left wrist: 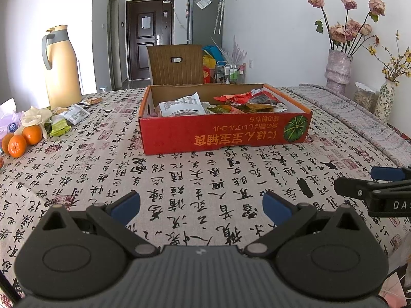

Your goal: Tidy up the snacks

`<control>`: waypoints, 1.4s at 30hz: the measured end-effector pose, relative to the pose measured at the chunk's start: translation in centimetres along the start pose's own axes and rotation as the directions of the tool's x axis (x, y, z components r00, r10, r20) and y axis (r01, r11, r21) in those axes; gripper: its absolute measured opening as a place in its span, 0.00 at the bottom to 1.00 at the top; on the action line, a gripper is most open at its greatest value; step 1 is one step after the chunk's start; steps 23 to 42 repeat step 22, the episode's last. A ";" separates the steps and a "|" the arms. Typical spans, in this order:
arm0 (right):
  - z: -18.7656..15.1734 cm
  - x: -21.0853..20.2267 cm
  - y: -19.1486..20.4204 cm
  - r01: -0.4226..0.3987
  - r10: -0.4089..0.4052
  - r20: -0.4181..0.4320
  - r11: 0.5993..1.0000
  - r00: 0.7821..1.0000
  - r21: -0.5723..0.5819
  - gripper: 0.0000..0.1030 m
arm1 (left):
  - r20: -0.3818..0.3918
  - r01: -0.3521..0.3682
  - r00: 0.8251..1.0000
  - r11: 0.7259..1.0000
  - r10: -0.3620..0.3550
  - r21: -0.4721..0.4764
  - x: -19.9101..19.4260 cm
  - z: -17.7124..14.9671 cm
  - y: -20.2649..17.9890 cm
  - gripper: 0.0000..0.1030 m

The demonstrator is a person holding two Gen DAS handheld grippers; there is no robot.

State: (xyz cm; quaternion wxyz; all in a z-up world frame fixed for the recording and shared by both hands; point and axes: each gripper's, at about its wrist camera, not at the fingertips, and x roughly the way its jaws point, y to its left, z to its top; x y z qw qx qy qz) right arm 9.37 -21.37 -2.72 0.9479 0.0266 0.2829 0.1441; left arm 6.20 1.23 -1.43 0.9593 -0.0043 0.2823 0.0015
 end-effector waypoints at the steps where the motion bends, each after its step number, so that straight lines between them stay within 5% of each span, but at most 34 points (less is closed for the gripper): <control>1: 0.0 0.0 0.0 0.000 0.000 0.000 1.000 1.000 0.000 1.00 | 0.000 0.000 1.000 1.000 0.000 0.001 0.0 0.0 0.0 1.00; 42: 0.0 0.0 0.0 0.000 0.000 -0.001 1.000 1.000 0.000 1.00 | 0.008 0.012 1.000 1.000 -0.012 -0.001 -0.3 0.0 -0.1 1.00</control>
